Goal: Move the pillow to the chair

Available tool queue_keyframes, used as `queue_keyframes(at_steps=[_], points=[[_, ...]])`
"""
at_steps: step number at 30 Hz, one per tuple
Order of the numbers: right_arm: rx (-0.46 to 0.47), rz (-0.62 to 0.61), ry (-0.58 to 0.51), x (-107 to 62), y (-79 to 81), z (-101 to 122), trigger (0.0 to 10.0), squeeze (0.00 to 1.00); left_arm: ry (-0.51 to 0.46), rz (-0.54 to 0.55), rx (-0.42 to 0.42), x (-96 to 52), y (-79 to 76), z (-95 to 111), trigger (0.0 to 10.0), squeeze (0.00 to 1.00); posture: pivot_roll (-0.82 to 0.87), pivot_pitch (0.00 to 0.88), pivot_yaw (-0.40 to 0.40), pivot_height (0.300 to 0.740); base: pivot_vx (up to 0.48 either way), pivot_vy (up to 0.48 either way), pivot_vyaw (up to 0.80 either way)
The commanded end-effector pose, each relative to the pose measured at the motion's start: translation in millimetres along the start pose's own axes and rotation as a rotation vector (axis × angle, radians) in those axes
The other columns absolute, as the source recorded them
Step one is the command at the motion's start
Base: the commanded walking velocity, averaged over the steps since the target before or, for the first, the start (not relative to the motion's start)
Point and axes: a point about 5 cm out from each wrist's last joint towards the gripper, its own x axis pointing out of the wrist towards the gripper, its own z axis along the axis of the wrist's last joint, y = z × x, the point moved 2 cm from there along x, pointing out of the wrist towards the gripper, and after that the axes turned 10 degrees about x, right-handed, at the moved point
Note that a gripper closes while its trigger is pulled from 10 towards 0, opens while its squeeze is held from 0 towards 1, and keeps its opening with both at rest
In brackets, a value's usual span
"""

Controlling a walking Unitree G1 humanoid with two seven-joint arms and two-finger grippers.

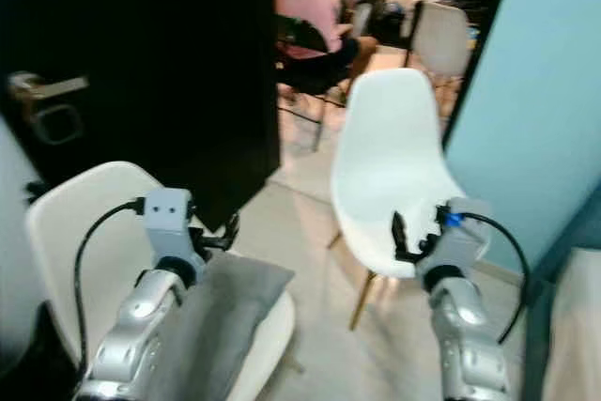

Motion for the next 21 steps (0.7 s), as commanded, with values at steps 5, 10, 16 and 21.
queue_keyframes(at_steps=[5, 10, 16, 21], points=[[-0.003, -0.027, 0.028, -0.3, -5.9, -4.2, 10.0, 0.00, -0.013, -0.012, 0.014, 0.8, -3.7, 2.5, 10.0, 0.00, -0.06, 0.007, 0.003, 0.740, -0.418, 0.000, -0.80], [-0.003, -0.026, 0.027, 0.2, -5.3, -3.9, 10.0, 0.00, -0.014, -0.011, 0.029, 1.4, -3.6, 2.9, 10.0, 0.00, -0.06, 0.008, 0.003, 0.740, 0.000, 0.000, -0.80], [-0.001, -0.024, 0.028, 0.9, -4.8, -4.1, 10.0, 0.00, -0.013, -0.012, 0.035, 1.9, -3.2, 2.4, 10.0, 0.00, -0.06, 0.009, 0.006, 0.740, 0.000, 0.000, -0.80], [0.003, -0.022, 0.028, 1.4, -4.2, -4.4, 10.0, 0.00, -0.008, -0.014, 0.035, 2.3, -2.9, 1.7, 10.0, 0.00, -0.06, 0.010, 0.007, 0.740, 0.000, 0.000, -0.80]])
